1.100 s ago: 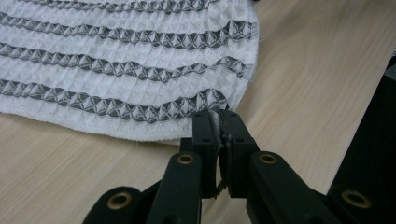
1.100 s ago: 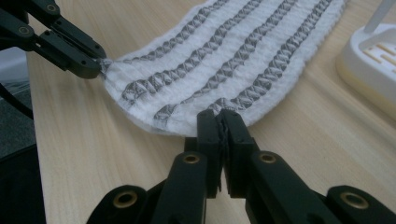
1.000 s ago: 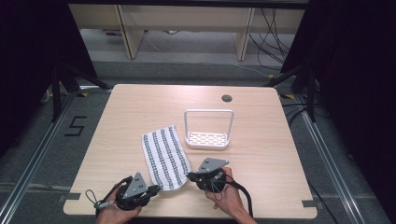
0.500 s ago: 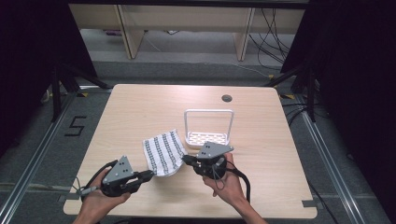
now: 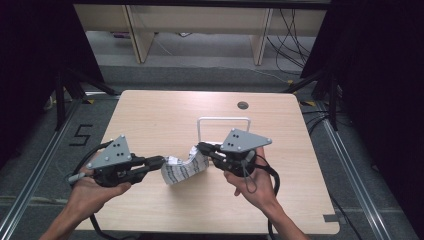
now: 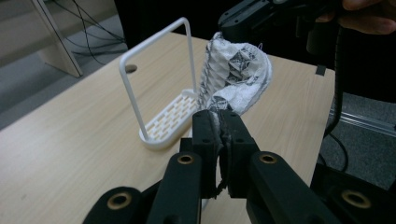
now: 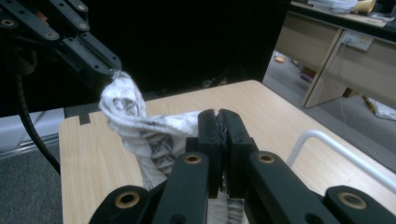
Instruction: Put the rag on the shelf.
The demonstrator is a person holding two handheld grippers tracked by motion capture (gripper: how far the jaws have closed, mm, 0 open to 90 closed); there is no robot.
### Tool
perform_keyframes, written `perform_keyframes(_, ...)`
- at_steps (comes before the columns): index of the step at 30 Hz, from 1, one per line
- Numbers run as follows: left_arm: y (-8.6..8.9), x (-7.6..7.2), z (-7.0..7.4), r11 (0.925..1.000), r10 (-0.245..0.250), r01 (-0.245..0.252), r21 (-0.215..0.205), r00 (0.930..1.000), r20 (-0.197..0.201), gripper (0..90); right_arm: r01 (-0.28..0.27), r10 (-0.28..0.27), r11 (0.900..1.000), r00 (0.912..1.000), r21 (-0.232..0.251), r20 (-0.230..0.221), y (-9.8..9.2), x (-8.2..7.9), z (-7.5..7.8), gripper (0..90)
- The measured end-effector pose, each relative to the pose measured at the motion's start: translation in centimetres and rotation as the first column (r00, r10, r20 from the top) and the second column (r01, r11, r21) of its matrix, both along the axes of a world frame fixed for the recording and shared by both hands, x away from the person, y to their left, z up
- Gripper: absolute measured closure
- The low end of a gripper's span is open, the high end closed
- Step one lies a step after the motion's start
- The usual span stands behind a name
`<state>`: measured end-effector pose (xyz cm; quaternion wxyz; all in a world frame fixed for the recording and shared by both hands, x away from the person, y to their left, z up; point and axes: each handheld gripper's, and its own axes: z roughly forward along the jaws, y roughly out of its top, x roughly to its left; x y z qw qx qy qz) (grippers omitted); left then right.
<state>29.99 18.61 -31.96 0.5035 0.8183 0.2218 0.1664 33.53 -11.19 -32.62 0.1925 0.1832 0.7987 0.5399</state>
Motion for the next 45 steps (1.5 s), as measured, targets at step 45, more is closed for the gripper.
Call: perform_keyframes(45,-9.2,12.3,7.8,0.9902,0.043,-0.04,-0.134,0.9989,0.02,85.3,0.266,-0.277,0.945,0.9604,0.189,0.032,-8.0,5.9,5.7,88.6)
